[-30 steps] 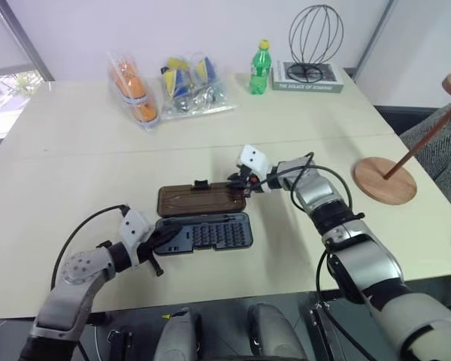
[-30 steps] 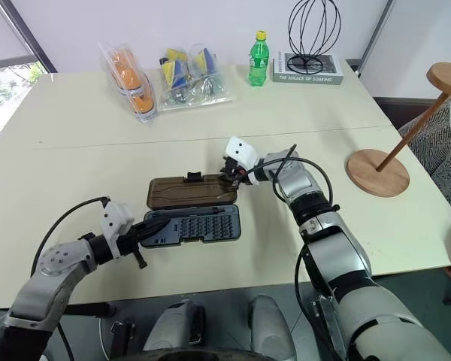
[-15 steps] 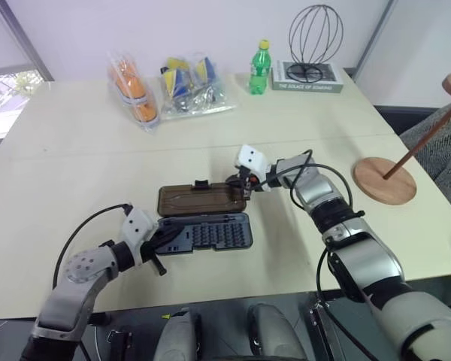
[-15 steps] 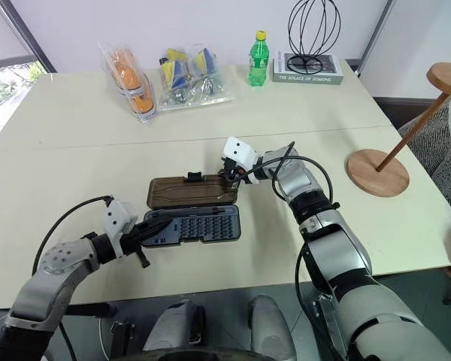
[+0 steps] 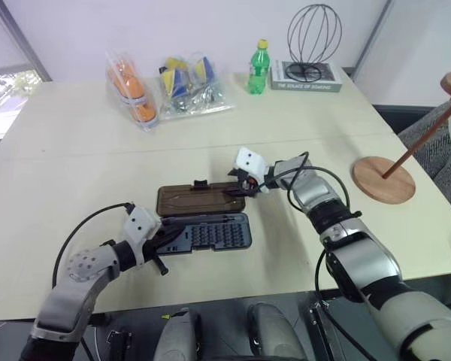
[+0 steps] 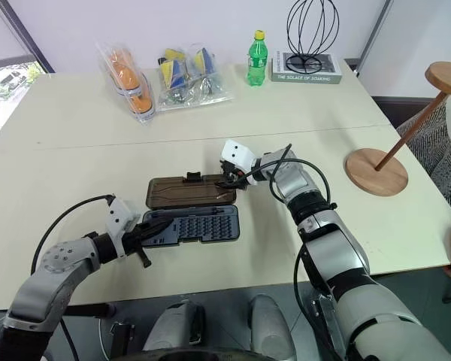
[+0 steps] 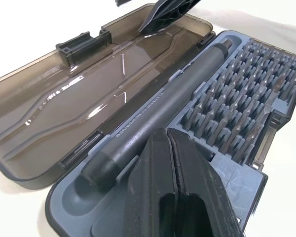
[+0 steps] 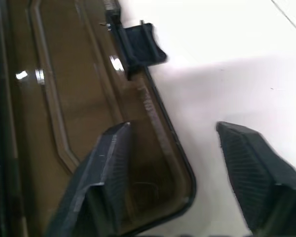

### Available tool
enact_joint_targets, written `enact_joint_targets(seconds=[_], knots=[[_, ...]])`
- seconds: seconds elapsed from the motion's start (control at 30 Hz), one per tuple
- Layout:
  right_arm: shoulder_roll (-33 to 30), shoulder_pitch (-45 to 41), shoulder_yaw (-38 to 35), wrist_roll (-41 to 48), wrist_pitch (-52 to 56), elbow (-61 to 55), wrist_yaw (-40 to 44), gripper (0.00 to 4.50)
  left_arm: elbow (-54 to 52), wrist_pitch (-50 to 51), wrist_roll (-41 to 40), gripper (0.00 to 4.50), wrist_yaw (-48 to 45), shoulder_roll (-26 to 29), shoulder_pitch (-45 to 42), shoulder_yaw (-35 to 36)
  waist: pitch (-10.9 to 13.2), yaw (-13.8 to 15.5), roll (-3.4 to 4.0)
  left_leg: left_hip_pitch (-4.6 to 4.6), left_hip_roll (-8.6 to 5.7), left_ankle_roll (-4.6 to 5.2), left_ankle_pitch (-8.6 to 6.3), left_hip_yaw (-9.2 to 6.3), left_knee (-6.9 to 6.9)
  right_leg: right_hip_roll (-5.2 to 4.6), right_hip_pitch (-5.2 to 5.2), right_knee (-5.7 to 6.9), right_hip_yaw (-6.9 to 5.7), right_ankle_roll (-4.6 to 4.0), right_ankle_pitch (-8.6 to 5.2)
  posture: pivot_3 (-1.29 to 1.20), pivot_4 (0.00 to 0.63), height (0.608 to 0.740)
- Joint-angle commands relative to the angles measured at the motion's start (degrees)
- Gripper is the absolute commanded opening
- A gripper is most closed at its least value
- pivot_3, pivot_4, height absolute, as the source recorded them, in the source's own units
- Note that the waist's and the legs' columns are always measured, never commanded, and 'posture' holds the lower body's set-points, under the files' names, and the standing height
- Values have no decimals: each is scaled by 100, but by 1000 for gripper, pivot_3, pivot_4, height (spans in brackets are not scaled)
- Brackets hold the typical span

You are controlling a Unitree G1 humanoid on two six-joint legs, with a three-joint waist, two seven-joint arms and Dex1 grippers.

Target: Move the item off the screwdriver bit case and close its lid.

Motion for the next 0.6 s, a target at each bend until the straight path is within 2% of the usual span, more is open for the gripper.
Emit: enact_joint_targets(seconds=[0.03,0.2,0.3,0.43,0.6], knots=[[22,-105,20,-38,-8,127,17,2857,170,-329,64,0,-41,-26,116,85,0,-2,0,0,0,0,0,0,0,0,0,0,0,-1,0,0,150,740],[13,-187,55,-86,-26,378,108,2857,416,-626,103,0,-66,-58,147,62,0,-2,0,1,2,0,0,0,-3,-1,0,0,0,-2,-1,0,150,740],[34,-258,76,-117,-104,555,133,2006,778,-901,151,0,-119,-105,87,67,-1,-3,1,2,2,0,0,1,-3,-4,0,0,0,-2,-1,0,150,740],[51,-310,80,-153,-215,706,140,36,999,-1116,185,0,-137,-149,62,54,-6,-2,-3,4,3,0,0,0,-3,-5,2,0,0,-4,-2,0,150,740],[-3,-266,195,-335,-610,771,197,36,1220,-1371,273,0,-101,-258,94,13,-12,-36,0,42,9,0,-1,-3,-15,-1,31,0,-2,-24,-13,0,150,740]])
